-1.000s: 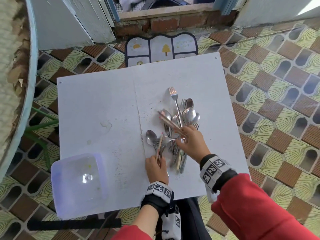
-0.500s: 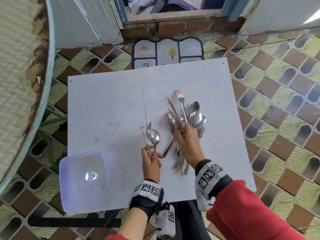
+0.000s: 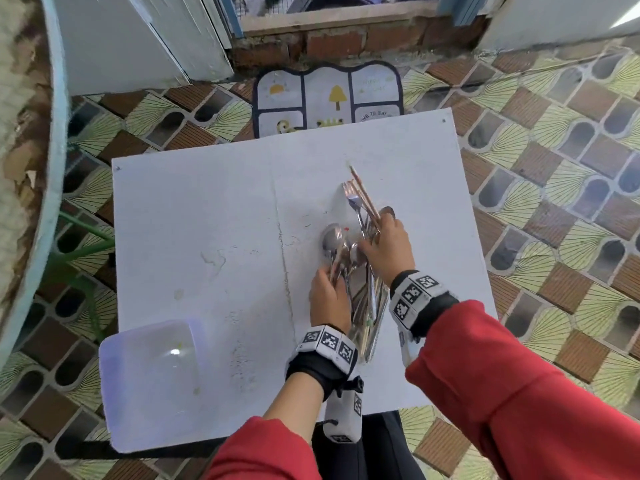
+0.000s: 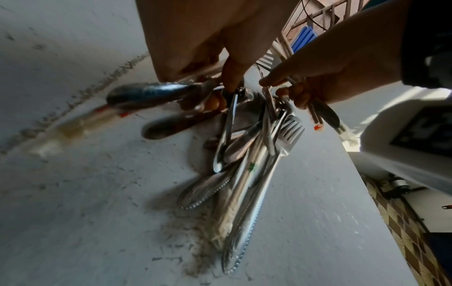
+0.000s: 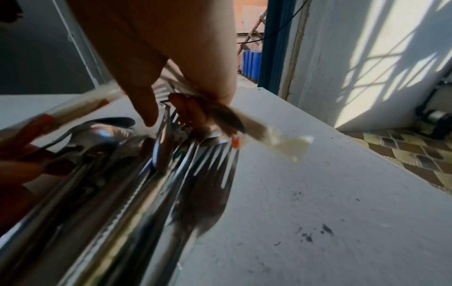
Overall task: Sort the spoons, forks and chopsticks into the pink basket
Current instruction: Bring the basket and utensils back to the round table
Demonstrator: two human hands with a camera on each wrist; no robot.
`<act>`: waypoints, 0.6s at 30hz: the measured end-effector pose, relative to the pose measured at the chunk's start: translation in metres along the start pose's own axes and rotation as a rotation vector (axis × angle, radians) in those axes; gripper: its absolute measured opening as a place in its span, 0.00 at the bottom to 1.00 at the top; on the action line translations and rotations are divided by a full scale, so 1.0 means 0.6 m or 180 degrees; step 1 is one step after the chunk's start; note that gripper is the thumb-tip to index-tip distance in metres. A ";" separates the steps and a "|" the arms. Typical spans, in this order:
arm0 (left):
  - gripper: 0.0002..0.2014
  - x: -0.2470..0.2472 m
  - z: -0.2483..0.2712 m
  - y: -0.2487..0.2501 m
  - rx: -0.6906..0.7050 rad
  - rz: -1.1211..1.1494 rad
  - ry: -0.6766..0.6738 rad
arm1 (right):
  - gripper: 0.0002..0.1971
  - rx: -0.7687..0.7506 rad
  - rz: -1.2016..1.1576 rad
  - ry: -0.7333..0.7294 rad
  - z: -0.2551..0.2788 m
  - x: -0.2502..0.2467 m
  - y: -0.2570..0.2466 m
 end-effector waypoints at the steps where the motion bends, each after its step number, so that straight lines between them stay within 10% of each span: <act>1: 0.13 0.002 -0.002 0.001 -0.0006 0.0013 0.0020 | 0.13 -0.0072 0.0073 0.0005 -0.003 0.002 0.001; 10: 0.18 0.010 -0.016 0.004 0.0093 -0.0384 0.0159 | 0.03 0.0011 -0.0768 0.0315 0.021 -0.025 -0.001; 18: 0.12 -0.006 0.000 -0.003 0.0071 -0.0554 0.0480 | 0.10 0.0998 -0.1877 0.0219 0.117 -0.054 0.088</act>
Point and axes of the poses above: each hand's wrist, its own z-axis away from the middle knuckle, its own x-axis out of the palm, y = z × x, the point moved 1 cm from there along -z, towards the middle knuckle, and after that the axes turned 7 degrees about -z, right-handed, at the moved point
